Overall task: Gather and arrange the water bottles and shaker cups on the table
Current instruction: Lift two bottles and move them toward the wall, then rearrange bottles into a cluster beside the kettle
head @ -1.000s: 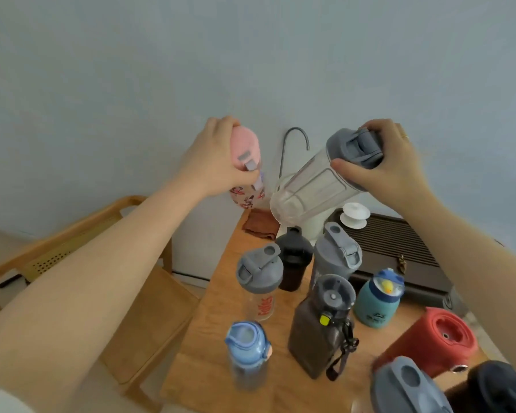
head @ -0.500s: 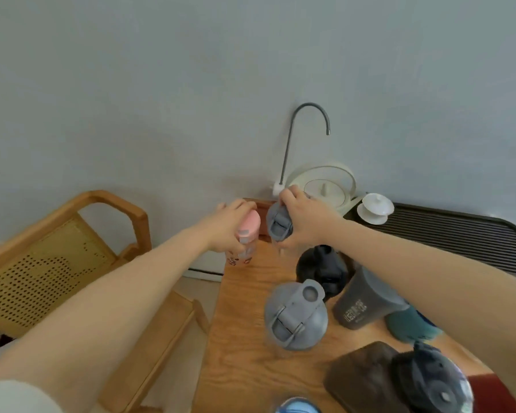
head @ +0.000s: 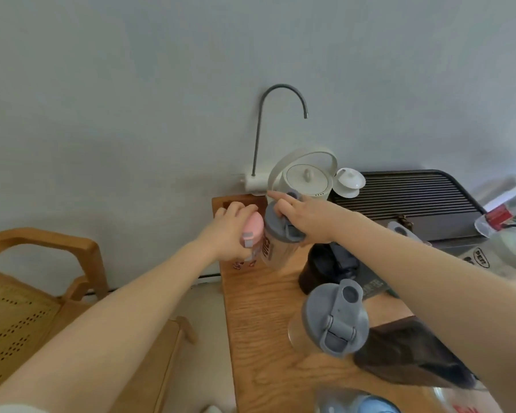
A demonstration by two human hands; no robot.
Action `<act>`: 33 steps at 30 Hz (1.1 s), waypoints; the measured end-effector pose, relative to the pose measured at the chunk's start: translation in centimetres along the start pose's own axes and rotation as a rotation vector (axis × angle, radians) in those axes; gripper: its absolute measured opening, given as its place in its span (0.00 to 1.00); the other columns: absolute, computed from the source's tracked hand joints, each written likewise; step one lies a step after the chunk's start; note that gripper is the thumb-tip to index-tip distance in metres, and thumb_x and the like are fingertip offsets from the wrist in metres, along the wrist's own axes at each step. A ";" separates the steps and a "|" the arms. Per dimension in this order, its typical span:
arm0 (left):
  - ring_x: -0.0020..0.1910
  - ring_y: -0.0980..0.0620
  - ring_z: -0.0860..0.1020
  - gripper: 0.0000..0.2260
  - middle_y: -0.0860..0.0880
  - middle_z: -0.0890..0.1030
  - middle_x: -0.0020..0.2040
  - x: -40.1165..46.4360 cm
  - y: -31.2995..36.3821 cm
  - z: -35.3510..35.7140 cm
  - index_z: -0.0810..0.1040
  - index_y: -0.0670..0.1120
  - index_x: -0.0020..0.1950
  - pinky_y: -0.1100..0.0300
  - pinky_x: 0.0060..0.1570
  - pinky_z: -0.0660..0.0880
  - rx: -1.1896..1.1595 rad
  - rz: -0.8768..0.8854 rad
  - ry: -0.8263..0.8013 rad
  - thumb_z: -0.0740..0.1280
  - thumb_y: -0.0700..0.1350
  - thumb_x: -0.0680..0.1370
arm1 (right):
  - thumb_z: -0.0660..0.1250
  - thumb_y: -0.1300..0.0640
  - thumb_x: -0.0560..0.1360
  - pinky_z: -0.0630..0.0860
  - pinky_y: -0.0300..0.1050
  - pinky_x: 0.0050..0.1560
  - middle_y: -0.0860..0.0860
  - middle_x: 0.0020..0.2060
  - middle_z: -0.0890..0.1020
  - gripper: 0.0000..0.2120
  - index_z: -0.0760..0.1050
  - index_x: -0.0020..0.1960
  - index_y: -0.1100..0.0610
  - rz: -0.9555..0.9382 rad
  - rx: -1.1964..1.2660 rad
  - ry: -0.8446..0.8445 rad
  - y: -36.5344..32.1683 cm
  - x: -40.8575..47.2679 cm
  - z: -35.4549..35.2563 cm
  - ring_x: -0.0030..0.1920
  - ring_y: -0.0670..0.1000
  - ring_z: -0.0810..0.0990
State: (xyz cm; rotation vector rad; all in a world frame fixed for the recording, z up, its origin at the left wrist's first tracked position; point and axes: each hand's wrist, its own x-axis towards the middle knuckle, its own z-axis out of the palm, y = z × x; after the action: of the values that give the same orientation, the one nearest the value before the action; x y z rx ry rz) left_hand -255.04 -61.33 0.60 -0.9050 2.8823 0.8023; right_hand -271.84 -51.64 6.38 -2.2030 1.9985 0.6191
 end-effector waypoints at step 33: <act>0.54 0.42 0.76 0.37 0.44 0.74 0.58 3.8 20.2 3.4 0.63 0.48 0.66 0.51 0.42 0.73 0.796 0.160 -0.306 0.72 0.62 0.64 | 0.77 0.45 0.60 0.72 0.54 0.63 0.53 0.71 0.60 0.56 0.42 0.74 0.45 0.135 0.329 -0.026 8.9 -15.7 5.6 0.66 0.58 0.68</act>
State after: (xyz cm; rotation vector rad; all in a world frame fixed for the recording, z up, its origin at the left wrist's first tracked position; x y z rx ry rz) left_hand -269.47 -47.56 6.46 -0.4123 2.6251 -0.2170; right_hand -282.58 -36.32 8.71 -1.8743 2.0743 0.3002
